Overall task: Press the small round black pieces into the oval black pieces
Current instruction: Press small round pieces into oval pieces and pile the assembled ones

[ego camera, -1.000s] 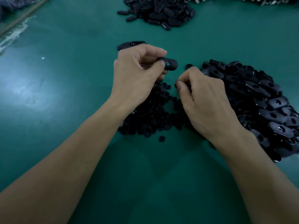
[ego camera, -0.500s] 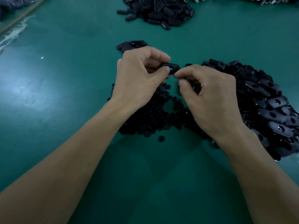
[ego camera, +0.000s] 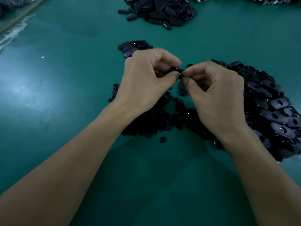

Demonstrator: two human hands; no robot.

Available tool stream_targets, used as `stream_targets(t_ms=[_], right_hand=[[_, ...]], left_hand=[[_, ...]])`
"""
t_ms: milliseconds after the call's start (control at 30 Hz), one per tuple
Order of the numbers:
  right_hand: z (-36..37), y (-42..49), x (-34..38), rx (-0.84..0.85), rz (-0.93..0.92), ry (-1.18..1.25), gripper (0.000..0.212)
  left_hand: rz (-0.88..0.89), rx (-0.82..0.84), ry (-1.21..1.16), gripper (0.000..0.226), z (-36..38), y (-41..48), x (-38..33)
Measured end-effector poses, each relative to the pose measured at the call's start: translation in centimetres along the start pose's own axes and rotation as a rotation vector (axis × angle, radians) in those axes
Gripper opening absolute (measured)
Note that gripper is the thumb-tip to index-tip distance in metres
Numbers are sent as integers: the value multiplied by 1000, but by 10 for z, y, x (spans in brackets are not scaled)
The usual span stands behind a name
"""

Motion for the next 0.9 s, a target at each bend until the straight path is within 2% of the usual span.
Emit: stream_targets(t_ms=[300, 767, 900], right_hand=[[-4, 1, -2, -37, 30, 33, 17], [0, 4, -4, 16, 88, 117, 27], [-6, 3, -5, -33, 106, 73, 30]], left_hand=[[24, 17, -7, 25, 4, -2, -3], [12, 32, -19, 25, 4, -3, -5], [30, 37, -5, 27, 6, -4, -6]])
Point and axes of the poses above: each hand's wrist, its own y-axis towards the middle knuckle, its own z-axis out of the palm, x = y × z, the point moved 8 cm from there along y, towards the middle knuckle, and after that the axes turned 13 degrees about y, right-handed, at the moved point
